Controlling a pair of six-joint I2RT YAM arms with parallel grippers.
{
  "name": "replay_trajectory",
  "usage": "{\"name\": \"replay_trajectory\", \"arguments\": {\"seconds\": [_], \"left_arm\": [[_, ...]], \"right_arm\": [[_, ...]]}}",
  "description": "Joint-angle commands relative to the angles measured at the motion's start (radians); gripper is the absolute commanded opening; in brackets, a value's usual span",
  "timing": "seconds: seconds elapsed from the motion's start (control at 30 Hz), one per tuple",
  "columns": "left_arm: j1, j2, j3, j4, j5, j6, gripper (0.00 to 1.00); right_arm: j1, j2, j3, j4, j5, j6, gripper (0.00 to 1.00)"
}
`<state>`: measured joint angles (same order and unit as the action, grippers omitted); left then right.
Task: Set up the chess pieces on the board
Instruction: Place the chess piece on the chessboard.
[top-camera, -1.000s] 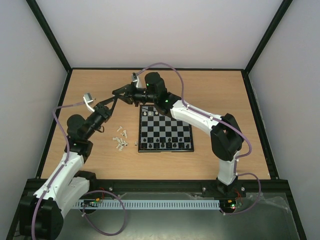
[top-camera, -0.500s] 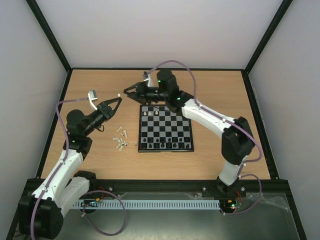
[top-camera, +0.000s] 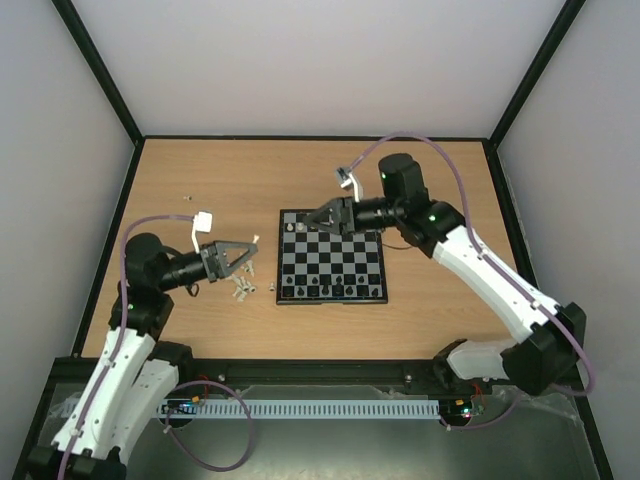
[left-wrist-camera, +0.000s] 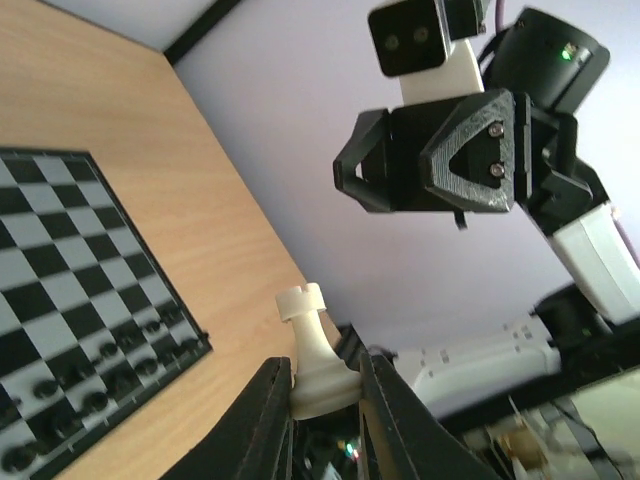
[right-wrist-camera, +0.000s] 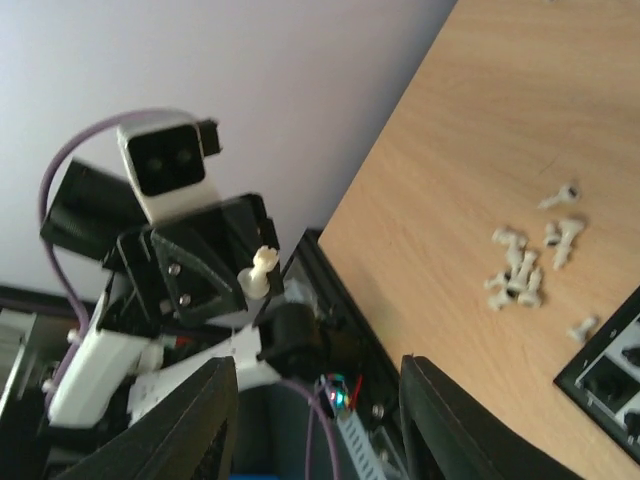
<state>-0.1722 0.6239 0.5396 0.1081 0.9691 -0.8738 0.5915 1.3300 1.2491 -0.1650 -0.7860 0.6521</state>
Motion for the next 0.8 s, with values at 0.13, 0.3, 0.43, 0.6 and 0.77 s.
{"name": "replay_trajectory", "arguments": {"seconds": [0.13,0.3,0.43,0.6,0.77], "left_arm": [[-0.047,-0.166,-0.035,-0.268,0.161,0.077,0.12],[-0.068,-0.218,-0.032,-0.276,0.180,0.057,0.12],[-0.078,-0.246,-0.040,-0.303,0.184,0.069,0.12],[-0.081,-0.280,-0.061,-0.300,0.190,0.061,0.12],[-0.087,-0.287,-0.074,-0.306,0.190,0.070,0.12]], "right_arm": [[0.141,-0.026,-0.055,-0.173,-0.089,-0.167,0.44],[0.202,0.024,-0.024,-0.191,-0.108,-0.193,0.40],[0.229,0.063,-0.006,-0.172,-0.156,-0.189,0.38],[0.251,0.094,0.006,-0.138,-0.207,-0.168,0.37],[0.261,0.104,0.016,-0.094,-0.259,-0.136,0.36]]}}
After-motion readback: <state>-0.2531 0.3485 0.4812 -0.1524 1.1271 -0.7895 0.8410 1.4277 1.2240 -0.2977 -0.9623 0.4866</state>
